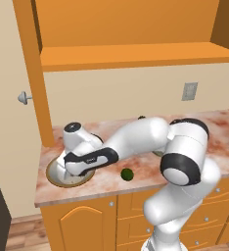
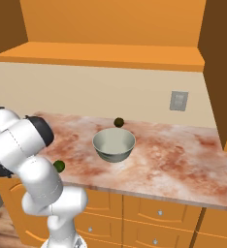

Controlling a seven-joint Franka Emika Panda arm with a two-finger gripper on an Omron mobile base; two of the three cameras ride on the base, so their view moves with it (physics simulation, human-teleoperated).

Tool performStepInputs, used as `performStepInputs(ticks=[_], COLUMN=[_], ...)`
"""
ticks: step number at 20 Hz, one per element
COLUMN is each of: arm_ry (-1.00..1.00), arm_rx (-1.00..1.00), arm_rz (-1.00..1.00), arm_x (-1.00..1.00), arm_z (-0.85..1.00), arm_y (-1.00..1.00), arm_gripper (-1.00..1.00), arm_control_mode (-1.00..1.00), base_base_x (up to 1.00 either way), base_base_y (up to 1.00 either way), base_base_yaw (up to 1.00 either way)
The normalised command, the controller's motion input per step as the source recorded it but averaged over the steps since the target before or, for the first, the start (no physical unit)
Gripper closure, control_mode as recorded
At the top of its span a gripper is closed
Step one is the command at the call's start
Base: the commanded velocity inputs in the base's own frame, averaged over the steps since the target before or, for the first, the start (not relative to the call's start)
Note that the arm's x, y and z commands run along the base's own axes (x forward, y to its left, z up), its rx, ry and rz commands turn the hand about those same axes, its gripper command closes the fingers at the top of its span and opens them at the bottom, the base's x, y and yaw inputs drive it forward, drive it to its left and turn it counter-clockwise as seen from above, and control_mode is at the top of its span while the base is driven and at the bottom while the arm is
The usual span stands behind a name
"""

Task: Pick both bowls and place them on the counter. Then place the sweet potato in one bowl and place the lime in the other bowl.

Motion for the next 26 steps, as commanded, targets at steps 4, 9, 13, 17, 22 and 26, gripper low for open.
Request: performStepInputs(ticks=[4, 9, 13, 17, 22, 26], arm_ry=[0.00, 0.00, 0.04, 0.00, 0.00, 0.00], arm_rx=[0.00, 0.00, 0.00, 0.00, 0.00, 0.00], arm_rz=[0.01, 0.01, 0.01, 0.00, -0.08, -0.14], arm_x=[0.03, 0.02, 0.01, 0.05, 0.00, -0.03], arm_z=[-0.24, -0.18, -0.07, 0.03, 0.39, 0.50], arm_y=[0.10, 0.12, 0.07, 0.00, -0.13, -0.29], arm_gripper=[1.00, -1.00, -1.00, -1.00, -1.00, -1.00], arm_control_mode=[-1.00, -1.00, -1.00, -1.00, -1.00, -1.00], base_base_x=[0.00, 0.00, 0.00, 0.00, 0.00, 0.00], base_base_y=[0.00, 0.00, 0.00, 0.00, 0.00, 0.00], base_base_yaw=[0.00, 0.00, 0.00, 0.00, 0.00, 0.00])
